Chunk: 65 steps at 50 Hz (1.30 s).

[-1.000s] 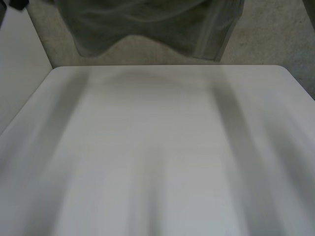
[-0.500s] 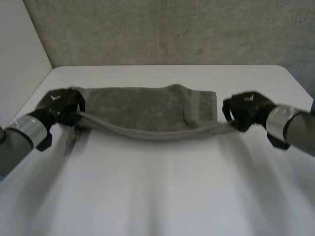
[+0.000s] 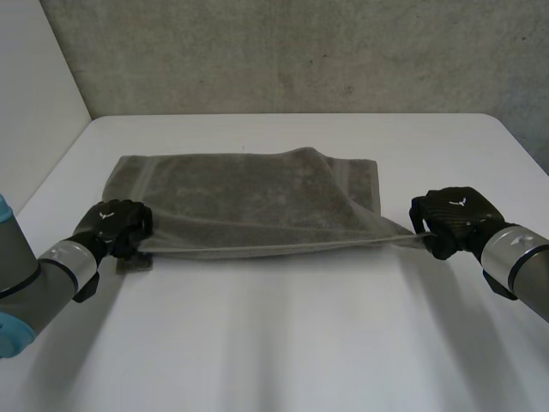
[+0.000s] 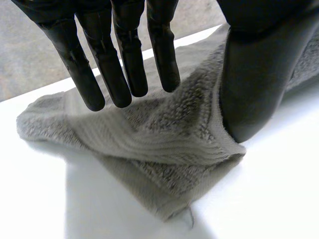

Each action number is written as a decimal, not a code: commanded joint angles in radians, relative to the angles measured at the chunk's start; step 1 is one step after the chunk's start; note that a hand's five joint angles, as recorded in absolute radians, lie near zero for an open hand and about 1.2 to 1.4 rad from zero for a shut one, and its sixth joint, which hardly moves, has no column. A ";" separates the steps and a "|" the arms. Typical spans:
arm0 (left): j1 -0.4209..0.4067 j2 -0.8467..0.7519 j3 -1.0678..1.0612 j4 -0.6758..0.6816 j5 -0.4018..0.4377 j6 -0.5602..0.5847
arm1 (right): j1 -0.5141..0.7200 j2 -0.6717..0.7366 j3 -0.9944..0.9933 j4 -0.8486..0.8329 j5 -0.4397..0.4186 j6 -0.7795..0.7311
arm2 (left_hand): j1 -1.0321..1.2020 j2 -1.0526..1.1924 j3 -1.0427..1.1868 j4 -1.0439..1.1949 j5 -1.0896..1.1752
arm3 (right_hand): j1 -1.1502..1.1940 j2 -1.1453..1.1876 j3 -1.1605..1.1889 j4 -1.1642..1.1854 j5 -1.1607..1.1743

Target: Fold the towel.

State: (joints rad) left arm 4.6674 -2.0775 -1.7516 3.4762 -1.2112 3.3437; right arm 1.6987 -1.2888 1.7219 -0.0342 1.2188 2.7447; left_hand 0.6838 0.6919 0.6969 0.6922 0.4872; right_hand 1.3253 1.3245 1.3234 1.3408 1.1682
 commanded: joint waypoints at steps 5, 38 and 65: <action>-0.013 0.025 -0.009 0.008 -0.056 -0.038 | -0.059 -0.040 0.030 -0.041 0.005 0.001 | -0.030 -0.038 -0.043 -0.038 -0.008 | 0.071 0.072 0.073 0.055 0.054; -0.018 0.070 -0.029 -0.005 -0.085 -0.119 | -0.103 -0.103 0.067 -0.136 0.041 0.033 | 0.713 0.704 0.699 0.704 0.735 | 0.071 0.072 0.073 0.055 0.054; 0.016 0.427 -0.114 -0.028 -0.045 -0.113 | -0.123 -0.218 0.042 0.028 0.014 0.015 | 0.713 0.704 0.699 0.704 0.735 | 0.071 0.072 0.073 0.055 0.054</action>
State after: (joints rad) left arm 4.6714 -1.7234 -1.8452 3.4549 -1.2789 3.2308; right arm 1.5892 -1.4674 1.7749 -0.0731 1.2445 2.7672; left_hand 1.3024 1.3436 1.3423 1.3599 1.1389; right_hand 1.3254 1.3244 1.3229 1.3409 1.1682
